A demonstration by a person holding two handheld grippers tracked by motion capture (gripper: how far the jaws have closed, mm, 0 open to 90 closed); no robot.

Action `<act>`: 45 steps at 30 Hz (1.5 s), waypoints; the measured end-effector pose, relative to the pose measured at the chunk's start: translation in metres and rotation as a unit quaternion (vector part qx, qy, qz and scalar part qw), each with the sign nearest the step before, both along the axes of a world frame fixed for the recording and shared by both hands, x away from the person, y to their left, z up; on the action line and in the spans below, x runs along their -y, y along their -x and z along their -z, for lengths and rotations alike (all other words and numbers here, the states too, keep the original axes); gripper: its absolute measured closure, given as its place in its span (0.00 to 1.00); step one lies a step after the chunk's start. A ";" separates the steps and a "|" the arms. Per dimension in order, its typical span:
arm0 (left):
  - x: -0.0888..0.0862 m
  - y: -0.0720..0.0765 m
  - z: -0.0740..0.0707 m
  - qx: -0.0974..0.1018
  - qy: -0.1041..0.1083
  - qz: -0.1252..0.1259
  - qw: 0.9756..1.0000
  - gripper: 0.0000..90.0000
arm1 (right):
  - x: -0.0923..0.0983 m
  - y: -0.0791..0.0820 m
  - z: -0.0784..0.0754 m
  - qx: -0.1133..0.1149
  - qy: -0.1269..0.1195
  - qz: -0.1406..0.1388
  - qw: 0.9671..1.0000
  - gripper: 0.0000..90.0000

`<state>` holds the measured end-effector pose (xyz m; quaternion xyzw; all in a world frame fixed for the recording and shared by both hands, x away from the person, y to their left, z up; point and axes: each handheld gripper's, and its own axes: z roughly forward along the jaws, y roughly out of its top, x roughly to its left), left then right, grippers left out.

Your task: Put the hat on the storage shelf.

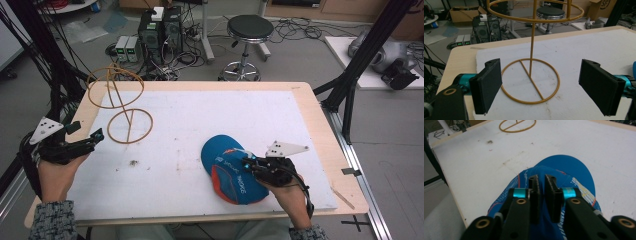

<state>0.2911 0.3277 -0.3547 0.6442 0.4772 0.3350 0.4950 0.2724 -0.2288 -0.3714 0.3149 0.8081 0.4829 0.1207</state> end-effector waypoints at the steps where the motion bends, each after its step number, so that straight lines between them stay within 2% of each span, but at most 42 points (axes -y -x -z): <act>1: 0.000 0.000 0.000 0.000 0.000 0.000 1.000 0.21 | 0.000 0.000 -0.001 0.005 -0.003 0.001 1.000 0.98; 7: -0.006 0.005 -0.002 0.003 0.000 -0.009 1.000 0.21 | -0.003 0.001 -0.009 0.028 -0.024 0.025 0.999 1.00; 10: -0.009 0.008 -0.004 0.005 0.000 -0.012 1.000 0.21 | -0.004 -0.001 -0.015 0.037 -0.043 0.035 0.998 1.00; 13: -0.012 0.011 -0.005 0.007 0.002 -0.015 1.000 0.21 | -0.004 -0.005 -0.022 0.042 -0.065 0.045 0.996 1.00; 16: -0.014 0.014 -0.006 0.008 0.005 -0.017 1.000 0.21 | -0.006 -0.010 -0.031 0.048 -0.077 0.053 0.994 1.00; 22: -0.019 0.017 -0.007 0.011 0.011 -0.021 1.000 0.21 | -0.014 -0.026 -0.058 0.071 -0.112 0.069 0.989 1.00; 25: -0.019 0.018 -0.007 0.013 0.012 -0.021 1.000 0.21 | -0.023 -0.036 -0.072 0.090 -0.124 0.078 0.985 1.00; 26: -0.019 0.018 -0.007 0.013 0.011 -0.019 1.000 0.21 | -0.031 -0.044 -0.082 0.101 -0.131 0.083 0.983 1.00; 27: -0.020 0.018 -0.007 0.014 0.012 -0.019 1.000 0.21 | -0.031 -0.044 -0.082 0.101 -0.131 0.083 0.983 1.00; 33: -0.024 0.019 -0.007 0.015 0.014 -0.021 1.000 0.21 | -0.055 -0.071 -0.110 0.124 -0.142 0.087 0.978 1.00; 35: -0.026 0.020 -0.008 0.015 0.020 -0.021 0.999 0.21 | -0.063 -0.081 -0.119 0.126 -0.146 0.087 0.977 1.00; 36: -0.026 0.020 -0.008 0.017 0.023 -0.021 0.999 0.21 | -0.070 -0.091 -0.127 0.132 -0.149 0.091 0.976 1.00; 38: -0.027 0.021 -0.009 0.020 0.024 -0.022 0.999 0.21 | -0.073 -0.095 -0.130 0.132 -0.150 0.090 0.976 1.00; 42: -0.030 0.022 -0.009 0.021 0.029 -0.023 0.999 0.21 | -0.092 -0.115 -0.144 0.137 -0.151 0.097 0.974 1.00; 45: -0.031 0.022 -0.009 0.022 0.031 -0.022 0.999 0.21 | -0.104 -0.125 -0.153 0.137 -0.162 0.099 0.972 1.00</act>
